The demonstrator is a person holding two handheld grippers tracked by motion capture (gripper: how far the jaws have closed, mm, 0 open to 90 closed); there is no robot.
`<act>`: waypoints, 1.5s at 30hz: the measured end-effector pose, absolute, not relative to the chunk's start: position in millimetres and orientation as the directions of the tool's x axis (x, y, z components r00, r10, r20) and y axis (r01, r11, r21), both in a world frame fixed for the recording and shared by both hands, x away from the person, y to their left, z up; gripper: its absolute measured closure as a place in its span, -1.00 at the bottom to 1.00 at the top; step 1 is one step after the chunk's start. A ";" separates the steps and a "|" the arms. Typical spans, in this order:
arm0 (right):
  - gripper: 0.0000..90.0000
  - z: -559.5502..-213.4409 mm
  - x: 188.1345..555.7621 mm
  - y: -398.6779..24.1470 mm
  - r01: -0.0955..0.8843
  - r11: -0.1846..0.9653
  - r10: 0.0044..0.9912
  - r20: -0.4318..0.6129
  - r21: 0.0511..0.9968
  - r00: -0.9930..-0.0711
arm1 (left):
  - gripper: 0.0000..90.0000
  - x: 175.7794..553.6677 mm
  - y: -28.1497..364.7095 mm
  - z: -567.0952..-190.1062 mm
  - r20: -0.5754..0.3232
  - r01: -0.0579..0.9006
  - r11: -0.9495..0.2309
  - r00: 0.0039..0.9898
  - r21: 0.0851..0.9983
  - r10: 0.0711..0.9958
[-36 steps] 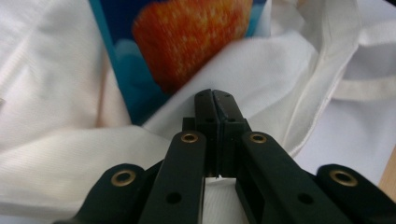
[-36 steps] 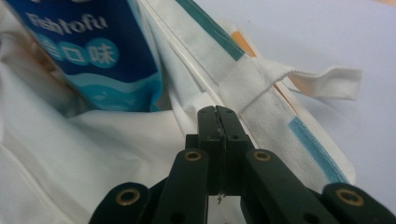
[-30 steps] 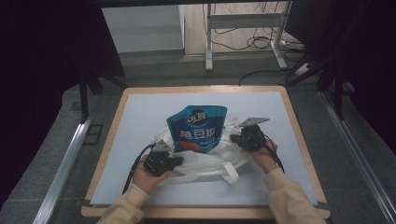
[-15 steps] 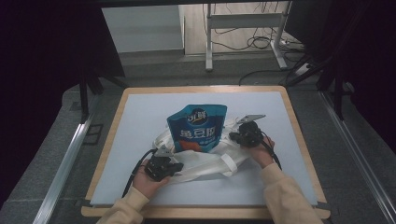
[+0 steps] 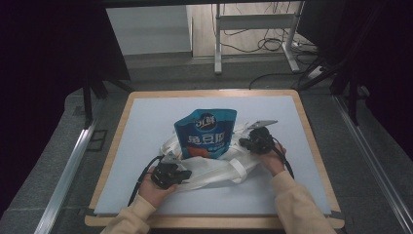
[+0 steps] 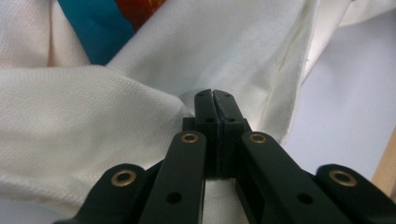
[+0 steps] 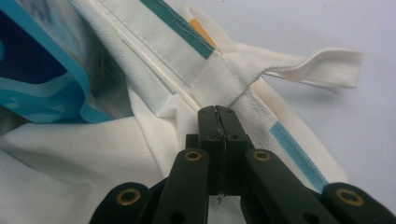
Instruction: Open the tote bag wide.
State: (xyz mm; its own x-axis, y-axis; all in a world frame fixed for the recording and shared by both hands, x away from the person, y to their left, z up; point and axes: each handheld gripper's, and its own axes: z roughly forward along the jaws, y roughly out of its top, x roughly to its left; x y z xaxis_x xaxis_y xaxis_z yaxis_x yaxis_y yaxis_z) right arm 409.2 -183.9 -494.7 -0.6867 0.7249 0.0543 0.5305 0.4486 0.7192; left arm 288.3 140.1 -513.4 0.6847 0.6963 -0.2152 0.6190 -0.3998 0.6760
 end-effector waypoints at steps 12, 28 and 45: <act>0.98 -476.4 392.7 -200.4 0.489 0.386 0.719 0.077 0.782 -0.691 | 0.99 289.0 142.3 -506.7 -0.223 0.608 -0.368 0.681 0.704 0.698; 0.98 -443.7 355.3 -214.2 0.400 0.338 0.683 0.070 0.852 -0.727 | 0.98 271.4 169.2 -474.9 -0.190 0.534 -0.254 0.641 0.806 0.744; 0.77 -439.1 316.1 -271.2 0.368 0.289 0.716 0.056 0.884 -0.696 | 0.81 257.4 236.4 -480.3 -0.237 0.550 -0.116 0.528 0.827 0.816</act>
State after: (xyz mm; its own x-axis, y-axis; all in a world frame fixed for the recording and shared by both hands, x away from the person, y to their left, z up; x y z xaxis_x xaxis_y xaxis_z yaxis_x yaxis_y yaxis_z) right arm 316.1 -271.2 -439.1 -0.6963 0.7156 0.0556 0.3681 0.2895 0.8836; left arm 257.4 236.4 -480.3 0.5281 0.8156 -0.2366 0.5499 -0.1161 0.8271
